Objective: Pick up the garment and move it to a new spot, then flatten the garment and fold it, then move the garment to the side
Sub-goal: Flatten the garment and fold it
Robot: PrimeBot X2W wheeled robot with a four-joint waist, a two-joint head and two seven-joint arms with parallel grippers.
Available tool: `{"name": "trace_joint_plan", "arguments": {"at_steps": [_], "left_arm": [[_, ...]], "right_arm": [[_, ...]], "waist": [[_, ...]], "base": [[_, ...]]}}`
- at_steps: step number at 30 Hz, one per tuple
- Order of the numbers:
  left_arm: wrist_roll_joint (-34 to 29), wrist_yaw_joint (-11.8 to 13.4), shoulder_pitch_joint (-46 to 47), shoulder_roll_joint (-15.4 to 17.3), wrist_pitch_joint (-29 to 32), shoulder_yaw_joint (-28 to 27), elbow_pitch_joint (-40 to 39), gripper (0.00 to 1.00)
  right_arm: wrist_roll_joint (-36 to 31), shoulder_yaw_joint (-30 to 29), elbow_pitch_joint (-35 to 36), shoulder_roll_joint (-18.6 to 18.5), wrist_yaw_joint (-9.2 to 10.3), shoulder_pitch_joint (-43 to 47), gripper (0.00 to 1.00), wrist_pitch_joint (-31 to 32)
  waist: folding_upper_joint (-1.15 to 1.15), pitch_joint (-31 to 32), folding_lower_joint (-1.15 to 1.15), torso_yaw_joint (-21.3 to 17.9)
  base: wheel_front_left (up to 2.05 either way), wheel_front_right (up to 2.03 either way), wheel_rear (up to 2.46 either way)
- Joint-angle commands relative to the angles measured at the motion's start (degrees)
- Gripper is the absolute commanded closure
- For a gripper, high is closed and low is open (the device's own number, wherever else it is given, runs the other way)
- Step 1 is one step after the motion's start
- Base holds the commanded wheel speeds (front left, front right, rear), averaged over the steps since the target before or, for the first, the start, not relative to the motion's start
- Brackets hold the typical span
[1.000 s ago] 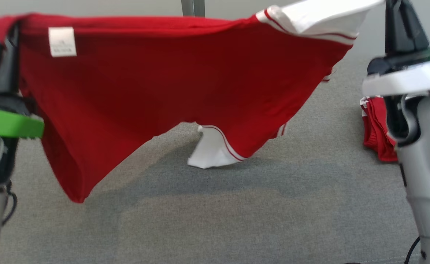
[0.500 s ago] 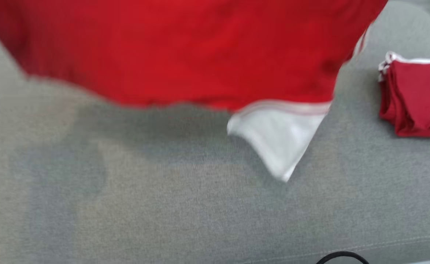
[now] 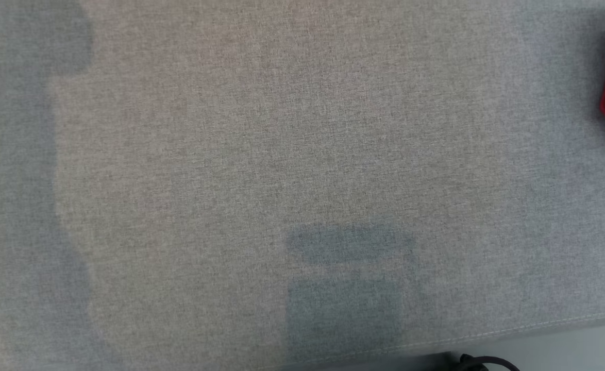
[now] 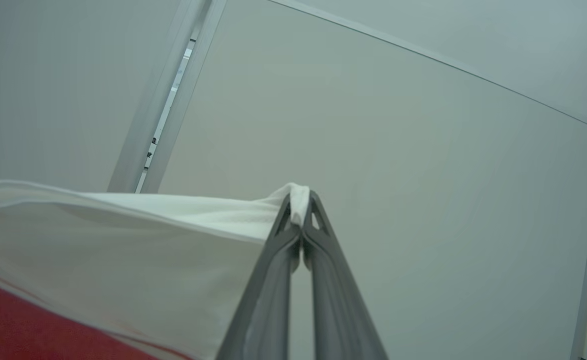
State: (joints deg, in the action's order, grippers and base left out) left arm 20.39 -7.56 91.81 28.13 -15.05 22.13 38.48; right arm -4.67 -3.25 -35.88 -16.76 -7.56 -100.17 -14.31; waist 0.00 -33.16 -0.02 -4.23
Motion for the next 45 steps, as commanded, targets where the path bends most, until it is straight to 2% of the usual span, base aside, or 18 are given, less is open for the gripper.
{"name": "trace_joint_plan", "arguments": {"at_steps": [1, 4, 9, 12, 16, 21, 27, 34, 40, 45], "left_arm": [[0.42, 0.16, -3.0, 0.17, -0.06, -0.46, 0.49, 1.0], [1.83, 0.16, -9.46, -0.53, -0.03, -3.04, 0.09, 1.0], [1.98, 0.16, -26.49, -2.47, -0.05, -7.76, -1.08, 1.0], [2.3, 0.16, -37.55, -5.18, -0.06, -11.27, -1.81, 1.0], [2.09, 0.16, -50.2, -8.67, -0.05, -15.67, -2.06, 1.0], [1.66, 0.17, -62.91, -12.61, -0.01, -20.18, -2.2, 1.0], [1.3, 0.21, -72.25, -16.07, 0.0, -24.66, -2.06, 1.0], [-1.02, 0.23, -83.95, -20.77, -0.01, -26.67, -2.99, 1.0], [-1.67, 0.24, -92.13, -23.37, -0.06, -29.11, -4.78, 1.0], [-1.93, 0.28, -96.51, -24.36, -0.08, -29.92, -6.44, 1.0]], "right_arm": [[0.69, 0.7, -0.75, 0.13, 0.15, 3.12, 1.0, -0.41], [4.8, 3.65, -0.06, 0.57, 0.15, 10.29, 1.0, -0.88], [14.88, 8.93, 8.77, 0.02, 0.15, 29.72, 1.0, -0.89], [19.98, 8.94, 14.25, -0.52, 0.15, 42.83, 1.0, -0.91], [23.66, 9.05, 18.69, -0.83, 0.15, 57.91, 1.0, -0.92], [26.86, 9.07, 19.93, 0.71, 0.17, 71.77, 1.0, -0.93], [28.78, 8.09, 18.06, 1.6, 0.19, 81.71, 1.0, -0.93], [28.64, 9.06, 12.4, 0.79, 0.2, 93.02, 1.0, -0.94], [28.37, 8.8, 9.56, 0.59, 0.2, 99.51, 1.0, -0.93], [28.27, 7.59, 9.32, 0.71, 0.21, 102.42, 1.0, -0.94]], "waist": [[0.0, -3.4, 0.02, -1.46], [0.0, -3.82, 0.02, -1.99], [0.0, -2.34, 0.02, -2.26], [0.0, 0.16, 0.02, -2.09], [0.0, 4.74, 0.02, -2.43], [0.0, 11.41, 0.02, -4.05], [0.0, 18.32, 0.02, -5.16], [0.0, 26.65, 0.02, -5.54], [0.0, 31.21, 0.02, -4.5], [0.0, 32.61, 0.02, -2.39]], "base": [[0.0, 0.0, 0.0], [0.0, 0.0, 0.0], [0.0, 0.0, 0.0], [0.0, 0.0, 0.0], [0.0, 0.0, 0.0], [0.0, 0.0, 0.0], [0.0, 0.0, 0.0], [0.0, 0.0, 0.0], [0.0, 0.0, 0.0], [0.0, 0.0, 0.0]]}}
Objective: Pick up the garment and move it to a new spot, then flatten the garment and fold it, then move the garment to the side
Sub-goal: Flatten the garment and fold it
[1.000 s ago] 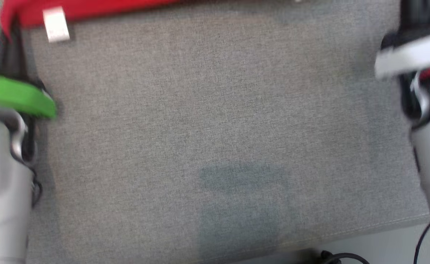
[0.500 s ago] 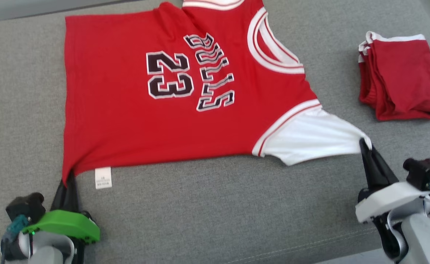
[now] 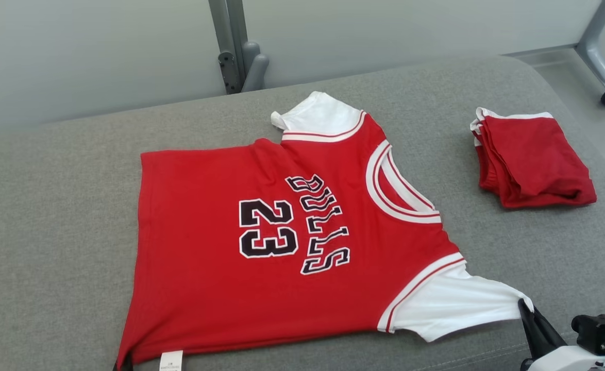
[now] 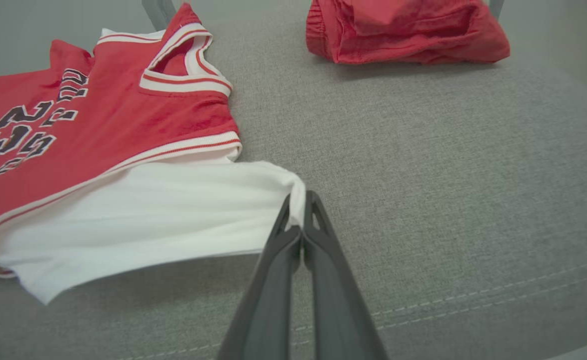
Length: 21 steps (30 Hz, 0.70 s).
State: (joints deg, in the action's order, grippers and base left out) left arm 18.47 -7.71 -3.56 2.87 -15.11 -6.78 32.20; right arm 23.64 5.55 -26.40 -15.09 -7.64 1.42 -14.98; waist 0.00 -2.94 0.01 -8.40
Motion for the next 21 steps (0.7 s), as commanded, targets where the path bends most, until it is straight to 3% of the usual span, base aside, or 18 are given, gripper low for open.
{"name": "trace_joint_plan", "arguments": {"at_steps": [1, 10, 15, 21], "left_arm": [[-0.21, 0.44, -1.84, 0.79, -0.01, -0.9, -0.41, 1.0], [-1.61, 0.47, -2.79, 0.39, -0.01, 1.69, -5.3, 1.0], [-1.24, 0.31, 2.13, 0.95, 0.0, 6.05, -8.82, 1.0], [-0.72, 0.31, 10.0, 2.6, 0.0, 9.86, -7.71, 1.0]], "right_arm": [[-0.11, -1.5, -0.09, -0.86, 0.29, 1.12, 1.0, -0.26], [-0.21, -2.42, 4.27, 0.08, 0.27, -0.31, 1.0, -0.26], [-0.93, -2.38, 6.86, 0.65, 0.22, -4.43, 1.0, -0.26], [-2.48, -1.52, 3.9, 0.82, 0.21, -12.64, 1.0, -0.22]], "waist": [[0.0, 2.5, -0.01, 2.23], [0.0, 1.89, -0.01, 5.34], [0.0, -1.14, -0.01, 6.09], [0.0, -5.23, -0.01, 6.46]], "base": [[0.0, 0.0, 0.0], [0.0, 0.0, 0.0], [0.0, 0.0, 0.0], [0.0, 0.0, 0.0]]}}
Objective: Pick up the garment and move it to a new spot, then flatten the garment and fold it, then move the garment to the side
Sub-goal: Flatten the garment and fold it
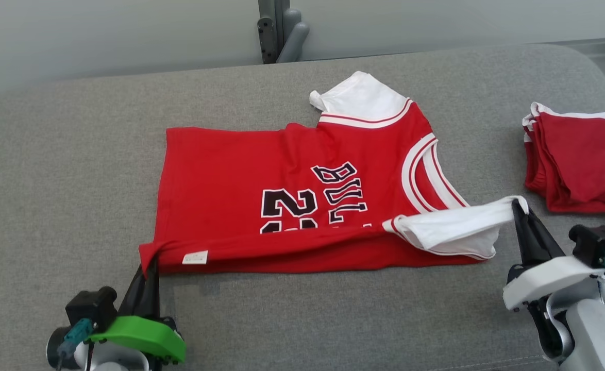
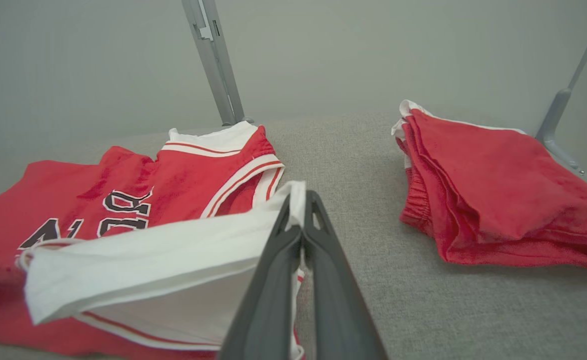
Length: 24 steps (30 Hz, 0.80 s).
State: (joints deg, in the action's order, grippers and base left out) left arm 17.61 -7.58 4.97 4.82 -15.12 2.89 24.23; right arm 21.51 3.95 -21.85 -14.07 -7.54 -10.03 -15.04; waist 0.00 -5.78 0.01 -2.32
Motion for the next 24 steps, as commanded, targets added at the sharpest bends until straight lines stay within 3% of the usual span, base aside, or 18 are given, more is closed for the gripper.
{"name": "trace_joint_plan", "arguments": {"at_steps": [1, 19, 20, 21, 22, 24], "left_arm": [[0.15, 0.18, 2.76, 0.9, 0.01, 0.54, 0.93, 1.0], [-3.04, 0.17, 17.29, 0.34, 0.01, 0.93, 9.38, 1.0], [-3.18, 0.17, 17.62, 0.25, 0.01, 0.57, 9.29, 0.81], [-3.34, 0.17, 17.81, 0.14, 0.01, 0.25, 8.87, 0.51], [-3.5, 0.17, 17.77, -0.04, 0.01, 0.06, 8.82, 0.0], [-3.76, 0.17, 17.34, -0.18, 0.01, -1.01, 8.22, 0.0]], "right_arm": [[-0.51, 0.22, -1.6, -0.04, 0.11, -2.66, 1.0, -0.16], [-7.09, 1.82, -16.59, 1.68, 0.11, -21.05, 1.0, -0.16], [-7.41, 1.09, -16.92, 1.73, 0.11, -21.7, 0.98, -0.16], [-7.72, 0.24, -17.31, 1.81, 0.11, -22.11, 0.55, -0.16], [-8.19, -0.47, -17.43, 2.11, 0.11, -22.34, 0.0, -0.16], [-9.1, -1.62, -17.47, 2.71, 0.11, -22.47, 0.0, -0.17]], "waist": [[0.0, -2.97, -0.01, 0.4], [0.0, -11.55, -0.01, 1.84], [0.0, -11.7, -0.01, 1.87], [0.0, -11.84, -0.01, 1.92], [0.0, -11.9, -0.01, 1.97], [0.0, -11.73, -0.01, 1.99]], "base": [[0.0, 0.0, 0.0], [0.0, 0.0, 0.0], [0.0, 0.0, 0.0], [0.0, 0.0, 0.0], [0.0, 0.0, 0.0], [0.0, 0.0, 0.0]]}}
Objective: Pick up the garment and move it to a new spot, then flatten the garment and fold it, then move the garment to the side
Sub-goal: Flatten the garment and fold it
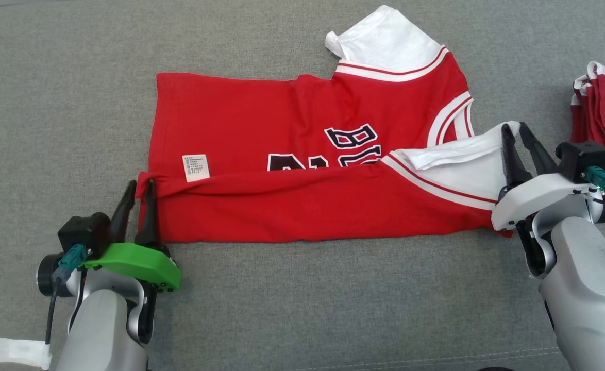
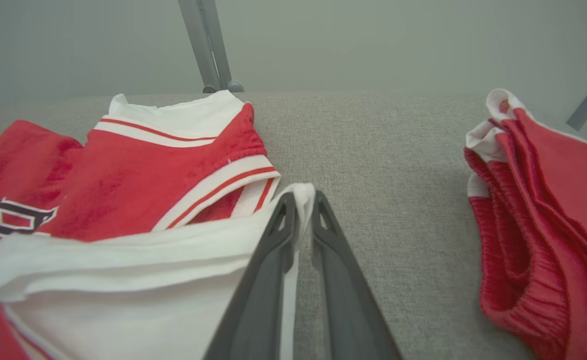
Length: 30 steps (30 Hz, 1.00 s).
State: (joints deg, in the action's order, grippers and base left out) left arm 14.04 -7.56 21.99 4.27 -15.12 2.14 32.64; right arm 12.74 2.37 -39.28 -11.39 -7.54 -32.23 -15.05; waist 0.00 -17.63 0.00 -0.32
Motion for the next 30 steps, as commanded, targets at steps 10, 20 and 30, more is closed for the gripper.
{"name": "trace_joint_plan", "arguments": {"at_steps": [10, 20, 30], "left_arm": [[-0.93, 0.16, -8.8, -1.01, 0.01, -3.36, -4.56, 0.0], [0.37, 0.16, -11.34, -1.27, 0.01, -1.42, -4.98, 0.0], [0.25, 0.16, -9.88, -1.29, 0.01, -1.07, -5.47, 0.0]], "right_arm": [[0.24, -2.13, 7.17, 2.22, 0.1, 10.04, 0.0, -0.15], [3.94, -0.84, 3.98, 3.69, 0.11, 15.6, 0.0, -0.15], [10.34, 2.93, -2.28, 4.16, 0.06, 13.31, 0.87, 0.06]], "waist": [[0.0, 3.72, 0.0, -0.86], [0.0, 4.01, 0.0, -0.9], [0.0, 3.34, 0.0, 0.26]], "base": [[0.0, 0.0, 0.0], [0.0, 0.0, 0.0], [0.0, 0.0, 0.0]]}}
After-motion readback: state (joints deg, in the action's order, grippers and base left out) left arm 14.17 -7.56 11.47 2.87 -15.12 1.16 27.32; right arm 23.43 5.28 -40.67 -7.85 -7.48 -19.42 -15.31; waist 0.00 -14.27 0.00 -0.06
